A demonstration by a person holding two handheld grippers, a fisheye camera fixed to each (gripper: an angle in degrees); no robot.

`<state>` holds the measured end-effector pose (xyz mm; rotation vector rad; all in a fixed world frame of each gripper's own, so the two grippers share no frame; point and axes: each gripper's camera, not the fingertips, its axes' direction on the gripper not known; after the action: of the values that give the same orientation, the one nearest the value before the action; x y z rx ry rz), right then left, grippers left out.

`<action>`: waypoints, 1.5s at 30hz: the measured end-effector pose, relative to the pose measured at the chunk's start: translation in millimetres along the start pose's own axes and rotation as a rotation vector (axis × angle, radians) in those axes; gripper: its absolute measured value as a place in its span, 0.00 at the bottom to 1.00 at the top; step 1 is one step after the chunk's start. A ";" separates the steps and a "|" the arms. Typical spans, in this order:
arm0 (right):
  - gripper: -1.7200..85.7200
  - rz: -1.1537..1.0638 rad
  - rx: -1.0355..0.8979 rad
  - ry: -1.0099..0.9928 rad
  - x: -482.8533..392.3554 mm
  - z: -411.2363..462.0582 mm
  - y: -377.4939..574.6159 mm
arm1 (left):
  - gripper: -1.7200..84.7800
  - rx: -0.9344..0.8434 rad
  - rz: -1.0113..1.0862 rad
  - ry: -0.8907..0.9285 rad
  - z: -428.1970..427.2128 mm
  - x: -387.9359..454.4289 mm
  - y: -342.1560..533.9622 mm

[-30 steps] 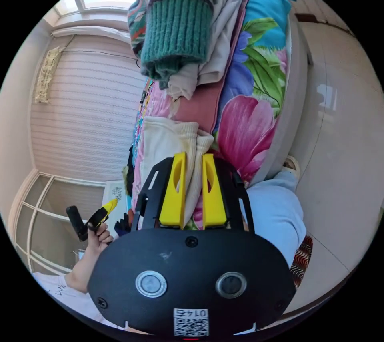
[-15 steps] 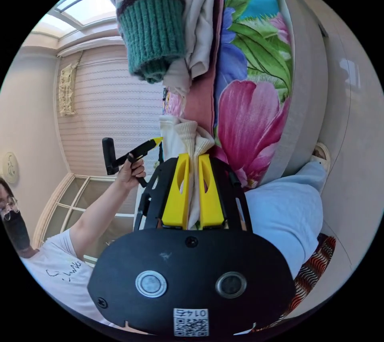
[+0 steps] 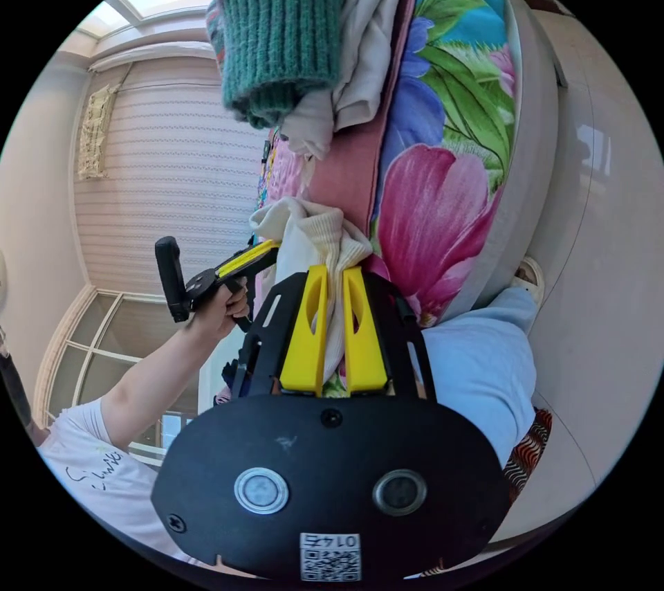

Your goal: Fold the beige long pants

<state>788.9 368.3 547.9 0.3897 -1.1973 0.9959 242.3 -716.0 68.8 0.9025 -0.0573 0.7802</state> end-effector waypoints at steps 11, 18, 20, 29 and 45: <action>0.04 0.001 -0.003 0.005 -16.3 -6.1 32.4 | 0.05 0.136 -0.076 0.038 -77.4 6.4 53.3; 0.05 -0.365 0.011 -0.249 -106.7 -44.4 93.1 | 0.05 0.317 -0.205 0.007 -193.5 -31.4 135.3; 0.05 -0.445 -0.042 -0.343 -143.0 -47.5 109.1 | 0.05 0.374 -0.252 -0.012 -222.8 -46.0 167.2; 0.04 -0.814 -0.109 -0.623 -309.2 -14.2 167.4 | 0.06 0.625 -0.587 -0.028 -333.2 -125.4 245.9; 0.05 -0.748 0.099 -0.307 -329.9 -45.1 197.0 | 0.06 0.643 -0.218 0.062 -426.4 -128.0 222.0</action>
<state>647.8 364.6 187.6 1.0104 -1.1334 0.3474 -105.0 -400.8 -97.1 1.4629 0.3614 0.6255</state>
